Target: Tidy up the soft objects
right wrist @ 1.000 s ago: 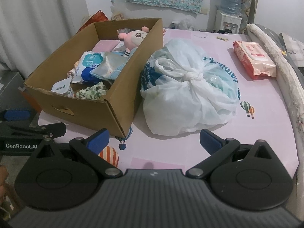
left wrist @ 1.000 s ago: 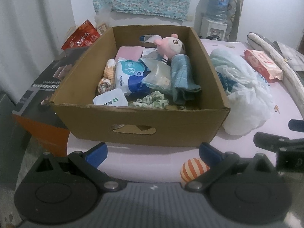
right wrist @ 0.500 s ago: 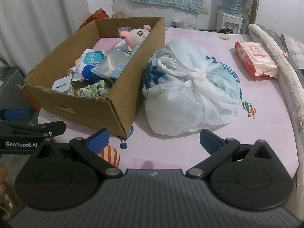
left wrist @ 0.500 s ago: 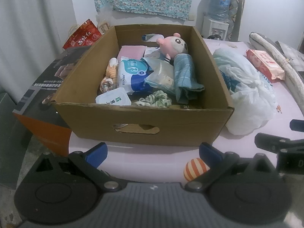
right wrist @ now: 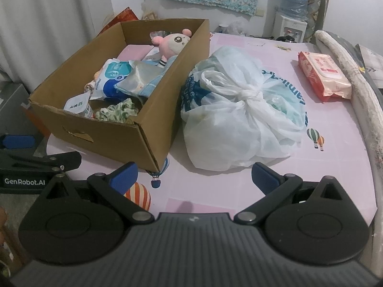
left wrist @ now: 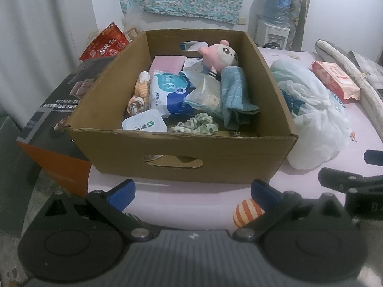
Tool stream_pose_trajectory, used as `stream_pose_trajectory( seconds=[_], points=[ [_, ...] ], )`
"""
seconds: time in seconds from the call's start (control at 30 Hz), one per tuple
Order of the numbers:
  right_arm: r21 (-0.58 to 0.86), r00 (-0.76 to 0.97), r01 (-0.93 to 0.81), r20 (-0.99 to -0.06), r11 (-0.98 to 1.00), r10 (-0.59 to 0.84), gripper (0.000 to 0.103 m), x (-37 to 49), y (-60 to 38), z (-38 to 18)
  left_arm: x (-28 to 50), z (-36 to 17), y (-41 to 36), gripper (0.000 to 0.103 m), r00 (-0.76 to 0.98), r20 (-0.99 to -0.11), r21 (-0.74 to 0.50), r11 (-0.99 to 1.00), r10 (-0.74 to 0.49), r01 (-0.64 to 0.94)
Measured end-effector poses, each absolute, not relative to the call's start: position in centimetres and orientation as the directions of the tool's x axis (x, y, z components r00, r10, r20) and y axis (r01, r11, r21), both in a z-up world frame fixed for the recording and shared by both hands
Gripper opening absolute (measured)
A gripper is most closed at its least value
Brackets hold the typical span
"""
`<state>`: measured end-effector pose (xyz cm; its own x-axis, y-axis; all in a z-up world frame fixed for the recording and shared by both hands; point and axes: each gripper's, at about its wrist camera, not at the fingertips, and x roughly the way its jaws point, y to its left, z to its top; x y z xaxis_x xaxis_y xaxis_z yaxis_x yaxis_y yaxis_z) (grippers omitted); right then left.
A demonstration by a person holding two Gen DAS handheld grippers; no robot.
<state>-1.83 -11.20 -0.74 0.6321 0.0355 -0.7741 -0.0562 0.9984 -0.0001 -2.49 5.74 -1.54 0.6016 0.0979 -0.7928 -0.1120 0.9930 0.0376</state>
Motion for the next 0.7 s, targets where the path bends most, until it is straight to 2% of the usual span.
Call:
stream_pose_trajectory(
  seconds=[0.7],
  points=[
    [-0.009, 0.645, -0.068, -0.763, 0.998, 0.037, 0.102, -0.88, -10.97, -0.03, -1.89, -0.86, 6.01, 0.103, 0.613, -0.784, 0.041, 0.993, 0.103, -0.115]
  ],
)
